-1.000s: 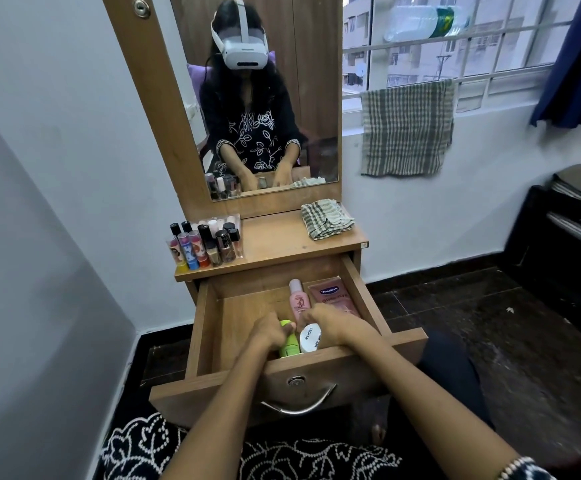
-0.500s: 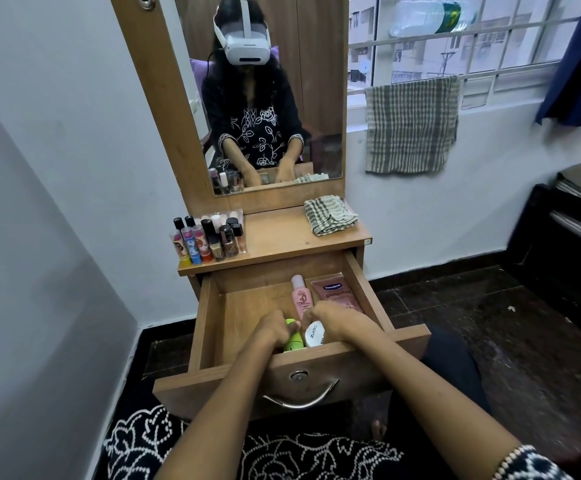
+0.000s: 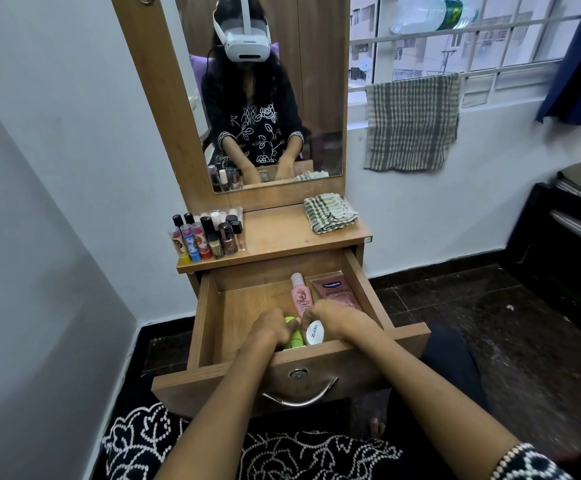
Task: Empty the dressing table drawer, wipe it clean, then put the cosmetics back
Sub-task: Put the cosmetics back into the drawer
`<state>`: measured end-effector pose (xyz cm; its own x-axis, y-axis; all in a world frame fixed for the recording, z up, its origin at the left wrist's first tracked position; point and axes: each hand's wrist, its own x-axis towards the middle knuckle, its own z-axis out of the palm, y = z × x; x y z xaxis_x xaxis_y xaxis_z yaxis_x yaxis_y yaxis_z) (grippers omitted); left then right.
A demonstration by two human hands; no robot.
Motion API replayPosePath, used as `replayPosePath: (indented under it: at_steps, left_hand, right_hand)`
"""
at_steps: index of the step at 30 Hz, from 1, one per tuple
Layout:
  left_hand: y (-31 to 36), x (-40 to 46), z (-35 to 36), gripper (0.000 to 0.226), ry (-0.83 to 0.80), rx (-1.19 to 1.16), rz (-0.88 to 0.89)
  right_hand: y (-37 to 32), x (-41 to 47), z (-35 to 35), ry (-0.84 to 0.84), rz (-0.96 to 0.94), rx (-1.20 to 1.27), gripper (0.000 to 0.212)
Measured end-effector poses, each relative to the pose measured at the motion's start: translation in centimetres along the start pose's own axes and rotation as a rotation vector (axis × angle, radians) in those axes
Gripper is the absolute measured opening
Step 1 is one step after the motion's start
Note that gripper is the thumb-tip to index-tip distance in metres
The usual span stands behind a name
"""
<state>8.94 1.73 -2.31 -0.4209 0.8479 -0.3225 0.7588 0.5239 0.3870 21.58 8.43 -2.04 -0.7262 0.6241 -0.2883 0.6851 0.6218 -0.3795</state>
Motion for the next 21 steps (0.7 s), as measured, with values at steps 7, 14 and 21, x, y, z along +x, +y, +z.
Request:
replayPosePath:
  at_steps: [7,14,21]
  left_hand:
    - [0.0,0.0,0.0,0.038,0.014,0.001,0.003]
    - [0.0,0.1,0.0,0.044,0.045,-0.023,-0.012]
    - [0.0,-0.3,-0.2,0.050,0.145,-0.087,-0.075]
  right_hand:
    - [0.0,0.2,0.1,-0.007,0.023,0.051,0.026]
    - [-0.2,0.7,0.3,0.043,0.122,0.134,0.022]
    - [0.0,-0.3,0.0,0.107,0.059,0.161,0.036]
